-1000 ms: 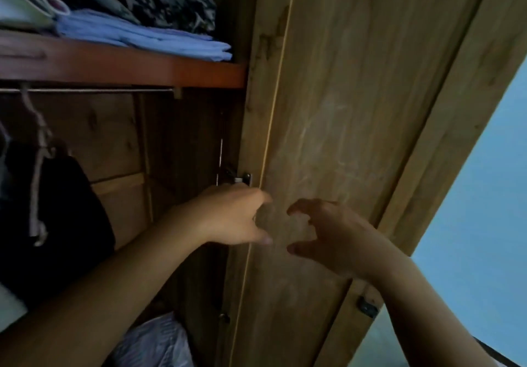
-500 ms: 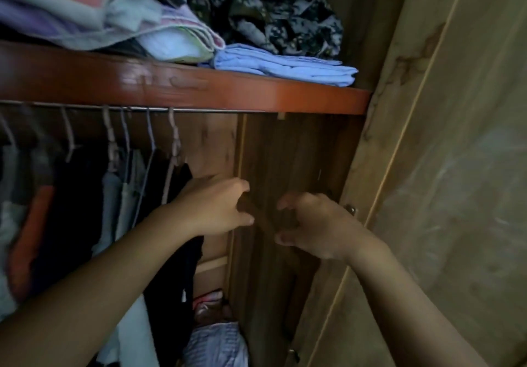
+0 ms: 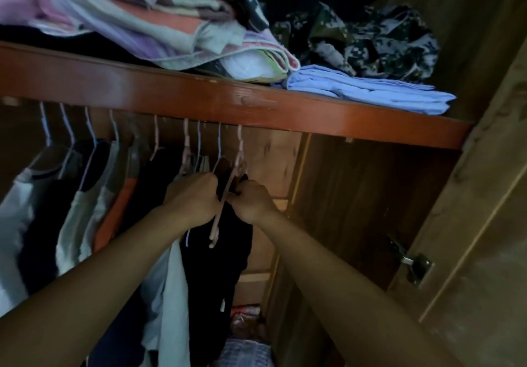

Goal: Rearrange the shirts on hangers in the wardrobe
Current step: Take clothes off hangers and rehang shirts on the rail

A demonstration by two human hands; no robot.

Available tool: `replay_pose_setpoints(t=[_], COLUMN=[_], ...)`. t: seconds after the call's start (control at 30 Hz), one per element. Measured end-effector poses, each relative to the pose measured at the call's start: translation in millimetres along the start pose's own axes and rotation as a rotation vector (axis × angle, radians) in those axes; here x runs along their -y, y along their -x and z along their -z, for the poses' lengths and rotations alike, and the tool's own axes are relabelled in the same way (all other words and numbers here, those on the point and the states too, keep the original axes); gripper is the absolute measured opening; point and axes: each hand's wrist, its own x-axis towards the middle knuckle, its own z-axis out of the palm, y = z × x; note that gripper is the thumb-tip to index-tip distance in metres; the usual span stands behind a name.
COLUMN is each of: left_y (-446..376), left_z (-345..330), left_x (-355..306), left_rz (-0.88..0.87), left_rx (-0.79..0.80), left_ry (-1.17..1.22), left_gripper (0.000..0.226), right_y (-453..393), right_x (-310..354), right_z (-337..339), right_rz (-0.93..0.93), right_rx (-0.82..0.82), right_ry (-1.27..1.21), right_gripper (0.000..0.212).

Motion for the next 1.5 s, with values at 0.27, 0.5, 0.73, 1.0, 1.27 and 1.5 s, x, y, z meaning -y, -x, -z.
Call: replay_pose_setpoints(t=[0.27, 0.5, 0.73, 1.0, 1.27, 1.5], left_y=[7.1, 4.8, 1.3, -7.2, -21.5, -31.9], left_z=[2.3, 3.9, -2.0, -3.4, -16.8, -25.4], left_x=[29.0, 32.7, 23.8, 19.5, -6.5, -30.6], left_rz=[0.053, 0.039, -0.005, -0.060, -0.136, -0.248], left_rx=[-0.019, -0.043, -0.045, -0.102, -0.090, -0.027], left_ry=[-0.022, 0.011, 0.077, 0.145, 0.168, 0.300], left_gripper=[0.029, 0.030, 0.030, 0.010, 0.037, 0.045], right_y=[-32.6, -38.4, -37.0, -13.3, 32.7, 74.1], right_x=[9.7, 3.4, -6.7, -18.8, -50.0, -73.9], right_z=[-37.2, -19.3, -5.1, 38.6, 60.9, 68.1], right_rz=[-0.139, -0.223, -0.201, -0.133, -0.112, -0.087], right_rx=[-0.197, -0.412, -0.503, -0.498, -0.555, -0.632], right_ry=[-0.143, -0.125, -0.016, 0.030, 0.050, 0.017], right_gripper=[0.028, 0.027, 0.025, 0.017, 0.029, 0.014])
